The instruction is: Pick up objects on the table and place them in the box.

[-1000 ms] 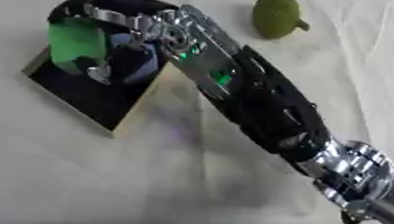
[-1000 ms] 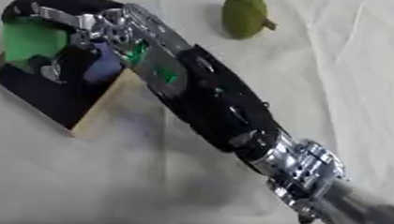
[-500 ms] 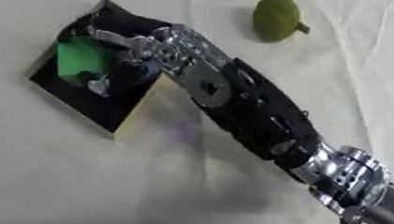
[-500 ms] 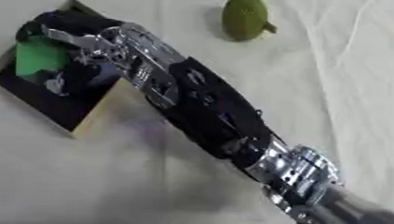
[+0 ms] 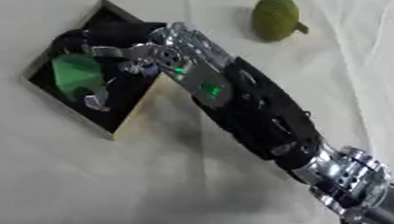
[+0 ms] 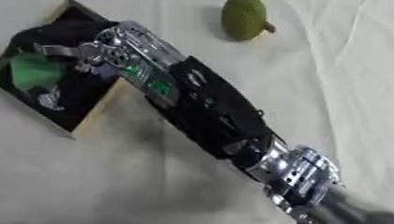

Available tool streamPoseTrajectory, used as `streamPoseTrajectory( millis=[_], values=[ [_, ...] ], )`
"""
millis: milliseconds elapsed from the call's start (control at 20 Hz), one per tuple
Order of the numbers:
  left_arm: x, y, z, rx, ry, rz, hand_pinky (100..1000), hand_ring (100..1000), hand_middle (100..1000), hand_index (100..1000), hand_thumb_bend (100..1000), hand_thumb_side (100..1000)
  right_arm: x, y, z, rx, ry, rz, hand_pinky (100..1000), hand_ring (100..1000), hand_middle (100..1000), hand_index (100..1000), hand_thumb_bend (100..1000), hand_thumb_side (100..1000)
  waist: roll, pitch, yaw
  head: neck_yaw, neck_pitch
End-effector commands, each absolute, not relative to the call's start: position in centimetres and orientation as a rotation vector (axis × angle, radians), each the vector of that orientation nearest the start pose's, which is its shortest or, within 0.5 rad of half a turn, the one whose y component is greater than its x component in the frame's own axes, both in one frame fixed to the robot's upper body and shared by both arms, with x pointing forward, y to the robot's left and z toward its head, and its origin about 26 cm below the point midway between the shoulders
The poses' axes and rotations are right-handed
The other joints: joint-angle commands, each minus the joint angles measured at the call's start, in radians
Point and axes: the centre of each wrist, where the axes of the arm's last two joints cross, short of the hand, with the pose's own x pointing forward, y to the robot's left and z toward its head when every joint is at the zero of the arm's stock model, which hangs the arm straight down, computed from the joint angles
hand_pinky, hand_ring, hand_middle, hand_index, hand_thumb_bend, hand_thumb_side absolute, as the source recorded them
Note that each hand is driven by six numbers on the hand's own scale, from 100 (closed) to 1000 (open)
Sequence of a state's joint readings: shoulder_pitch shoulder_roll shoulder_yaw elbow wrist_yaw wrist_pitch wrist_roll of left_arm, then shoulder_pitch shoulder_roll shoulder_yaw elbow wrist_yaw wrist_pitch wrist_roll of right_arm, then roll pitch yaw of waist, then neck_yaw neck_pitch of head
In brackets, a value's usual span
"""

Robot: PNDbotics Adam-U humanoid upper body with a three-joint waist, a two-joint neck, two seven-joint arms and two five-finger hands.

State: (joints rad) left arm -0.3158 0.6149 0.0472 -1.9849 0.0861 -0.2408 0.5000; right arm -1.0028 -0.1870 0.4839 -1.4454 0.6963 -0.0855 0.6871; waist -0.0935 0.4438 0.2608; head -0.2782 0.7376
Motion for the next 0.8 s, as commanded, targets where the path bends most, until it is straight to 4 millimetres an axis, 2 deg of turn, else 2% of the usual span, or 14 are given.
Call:
streamPoseTrajectory(
  millis=[50, 550, 650, 700, 800],
  values=[
    [29.4, 31.1, 24.7, -0.652, 3.549, 0.033, 767, 801, 774, 809, 279, 763, 37.8, -5.7, 27.6, 0.497, 2.339, -2.601, 1000, 1000, 1000, 1000, 100, 527, 0.004, -0.040, 0.000, 0.001, -0.008],
    [29.3, 31.2, 24.6, -0.659, 3.550, 0.030, 768, 800, 774, 810, 280, 762, 37.0, -6.3, 28.9, 0.397, 2.407, -2.570, 1000, 1000, 1000, 1000, 100, 607, 0.008, -0.043, -0.006, 0.000, -0.010],
    [29.3, 31.2, 24.5, -0.660, 3.549, 0.028, 768, 800, 774, 810, 280, 762, 36.6, -6.5, 29.4, 0.383, 2.436, -2.540, 1000, 1000, 1000, 1000, 100, 595, 0.009, -0.044, -0.007, 0.001, -0.010],
    [29.3, 31.2, 24.5, -0.661, 3.549, 0.025, 768, 800, 774, 809, 280, 760, 36.4, -6.7, 29.8, 0.376, 2.452, -2.516, 1000, 1000, 1000, 1000, 100, 627, 0.010, -0.044, -0.008, 0.001, -0.010],
    [29.3, 31.3, 24.6, -0.663, 3.545, 0.015, 768, 800, 773, 809, 283, 756, 35.7, -7.2, 30.8, 0.363, 2.494, -2.452, 999, 1000, 1000, 1000, 100, 625, 0.011, -0.046, -0.011, 0.001, -0.009]
  ],
)
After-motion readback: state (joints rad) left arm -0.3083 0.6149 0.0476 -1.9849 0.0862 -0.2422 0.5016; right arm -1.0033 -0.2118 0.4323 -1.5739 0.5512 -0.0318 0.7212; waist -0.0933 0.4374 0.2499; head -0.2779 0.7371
